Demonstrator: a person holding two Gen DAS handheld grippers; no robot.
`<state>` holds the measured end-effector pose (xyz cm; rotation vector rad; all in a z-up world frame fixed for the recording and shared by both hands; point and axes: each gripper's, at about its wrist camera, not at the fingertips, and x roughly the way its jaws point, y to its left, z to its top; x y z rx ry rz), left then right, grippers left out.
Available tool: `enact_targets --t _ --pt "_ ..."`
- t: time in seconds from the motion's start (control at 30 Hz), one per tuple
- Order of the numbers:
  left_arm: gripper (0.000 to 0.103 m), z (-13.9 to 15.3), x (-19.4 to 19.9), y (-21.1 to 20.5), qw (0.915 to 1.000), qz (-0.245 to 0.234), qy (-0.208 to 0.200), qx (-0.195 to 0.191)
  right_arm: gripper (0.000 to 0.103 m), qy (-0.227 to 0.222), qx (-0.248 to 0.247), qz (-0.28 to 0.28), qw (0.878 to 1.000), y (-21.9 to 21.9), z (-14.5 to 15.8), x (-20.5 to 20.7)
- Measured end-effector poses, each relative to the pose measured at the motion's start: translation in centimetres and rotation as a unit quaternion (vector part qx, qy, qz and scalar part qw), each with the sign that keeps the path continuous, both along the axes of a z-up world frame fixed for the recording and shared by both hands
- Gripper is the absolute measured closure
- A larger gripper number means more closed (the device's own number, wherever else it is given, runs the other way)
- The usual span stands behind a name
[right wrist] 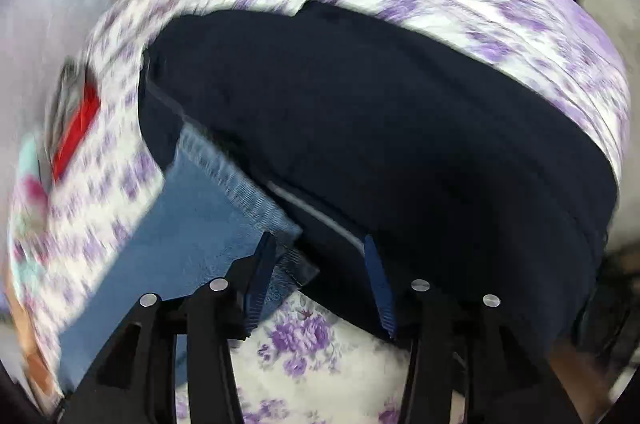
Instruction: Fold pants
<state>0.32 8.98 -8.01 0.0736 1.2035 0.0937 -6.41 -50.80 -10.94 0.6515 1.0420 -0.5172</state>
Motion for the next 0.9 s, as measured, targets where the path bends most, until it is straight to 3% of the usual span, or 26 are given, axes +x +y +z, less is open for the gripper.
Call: enact_targets --t 0.07,0.13,0.23,0.27,0.3,0.33,0.43,0.5,0.57,0.6,0.63,0.67,0.77,0.8,0.83,0.87,0.9 --pt "0.014 0.2 0.0 0.4 0.9997 0.003 0.000 -0.023 0.054 -0.022 -0.018 0.031 0.999 0.9 1.7 0.5" --pt "0.014 0.6 0.2 0.2 0.9995 0.002 -0.007 -0.031 0.050 -0.034 -0.037 0.104 0.993 3.3 2.9 2.2" --pt "0.014 1.3 0.2 -0.7 0.9989 -0.012 -0.020 -0.041 0.043 0.034 -0.041 0.120 0.991 4.9 0.7 3.9" --pt "0.014 1.1 0.2 -1.0 0.9988 -0.016 -0.018 -0.043 0.046 0.048 -0.034 0.110 0.992 4.9 -0.4 4.3" --pt "0.014 0.8 0.1 -1.1 0.9988 -0.016 -0.014 -0.044 0.065 0.064 -0.041 0.109 0.991 5.0 -1.6 4.7" --pt "0.014 0.1 0.0 -1.1 0.9988 -0.016 -0.004 -0.045 0.069 0.090 -0.067 0.124 0.986 5.3 -2.7 5.1" --pt "0.010 -2.0 -0.7 -0.1 1.0000 0.006 0.001 -0.004 0.071 0.122 -0.085 0.150 0.977 5.6 -3.3 5.6" --pt "0.010 -1.8 -1.4 0.7 0.9995 0.019 -0.007 -0.025 0.067 0.152 -0.070 0.148 0.975 5.4 -2.7 6.0" --pt "0.011 -1.3 -1.7 1.0 0.9992 0.022 -0.004 -0.032 0.067 0.126 -0.053 0.192 0.972 6.6 -0.9 6.7" --pt "0.011 -0.8 -1.8 0.9 0.9995 0.015 -0.010 -0.028 0.061 0.090 -0.069 0.232 0.966 8.3 1.1 7.3" --pt "0.011 -0.2 -1.9 0.7 0.9995 0.009 -0.018 -0.024 0.052 0.065 -0.086 0.266 0.958 9.8 2.6 8.0" --pt "0.011 0.6 -1.8 0.1 0.9993 -0.002 -0.030 -0.024 0.051 0.027 -0.099 0.315 0.944 12.3 4.3 9.1" --pt "0.011 2.2 -0.5 -1.9 0.9976 -0.027 -0.050 -0.039 0.051 -0.041 -0.079 0.400 0.912 18.1 6.1 12.4" --pt "0.011 2.6 0.4 -3.0 0.9971 -0.033 -0.055 -0.042 0.067 -0.064 -0.067 0.440 0.893 21.4 6.1 13.9" --pt "0.011 2.7 1.2 -3.7 0.9969 -0.032 -0.058 -0.044 0.093 -0.081 -0.057 0.472 0.876 24.1 6.0 15.1" --pt "0.011 2.6 2.4 -4.3 0.9966 -0.026 -0.061 -0.048 0.095 -0.099 -0.042 0.512 0.852 27.6 5.7 16.4" --pt "0.011 2.3 3.3 -4.6 0.9971 -0.016 -0.058 -0.047 0.092 -0.103 -0.028 0.534 0.838 30.2 5.4 17.7"
